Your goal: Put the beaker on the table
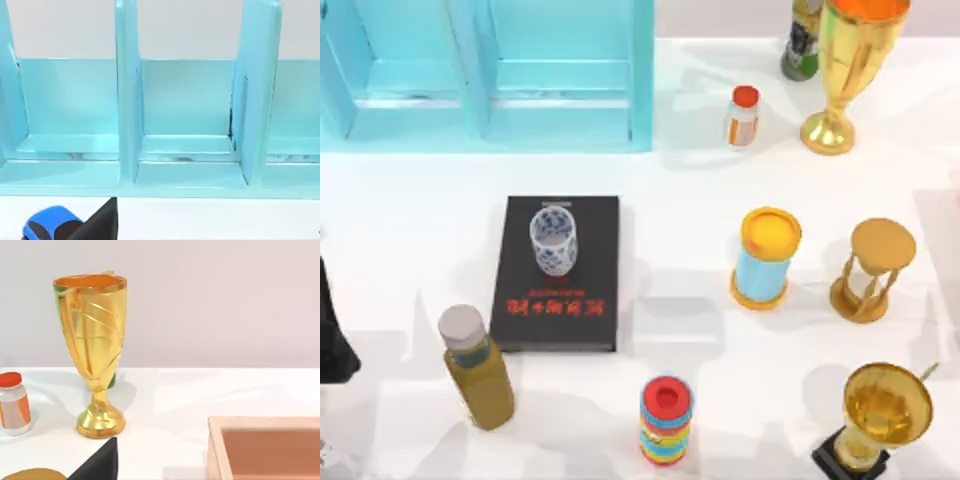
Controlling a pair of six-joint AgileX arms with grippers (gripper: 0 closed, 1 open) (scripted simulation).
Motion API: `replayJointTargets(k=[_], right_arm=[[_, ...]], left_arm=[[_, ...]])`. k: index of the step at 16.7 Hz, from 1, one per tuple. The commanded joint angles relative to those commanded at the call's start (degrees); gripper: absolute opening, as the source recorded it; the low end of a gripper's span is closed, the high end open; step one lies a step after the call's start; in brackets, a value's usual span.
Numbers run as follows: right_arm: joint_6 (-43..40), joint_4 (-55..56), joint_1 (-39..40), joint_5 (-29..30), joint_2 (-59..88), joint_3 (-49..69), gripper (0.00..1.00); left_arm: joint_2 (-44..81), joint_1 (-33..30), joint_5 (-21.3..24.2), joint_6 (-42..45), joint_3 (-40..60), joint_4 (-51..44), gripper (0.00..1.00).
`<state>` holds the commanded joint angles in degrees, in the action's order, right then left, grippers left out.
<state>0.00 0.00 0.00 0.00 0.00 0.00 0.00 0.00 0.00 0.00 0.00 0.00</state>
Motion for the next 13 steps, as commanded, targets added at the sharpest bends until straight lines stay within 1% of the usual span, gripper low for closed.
replayJointTargets(k=[4,7,10,13], right_arm=[[0.00,0.00,0.00,0.00,0.00,0.00,1.00],[0.00,0.00,0.00,0.00,0.00,0.00,1.00],[0.00,0.00,0.00,0.00,0.00,0.00,1.00],[0.00,0.00,0.00,0.00,0.00,0.00,1.00]], left_arm=[[1.67,-0.20,-0.14,-0.19,0.97,-1.45,1.00],[8.52,-1.04,-0.71,-1.12,5.39,-6.91,1.00],[19.77,-2.53,-1.57,-3.11,13.80,-15.16,1.00],[33.30,-4.68,-2.37,-6.14,25.78,-24.70,1.00]])
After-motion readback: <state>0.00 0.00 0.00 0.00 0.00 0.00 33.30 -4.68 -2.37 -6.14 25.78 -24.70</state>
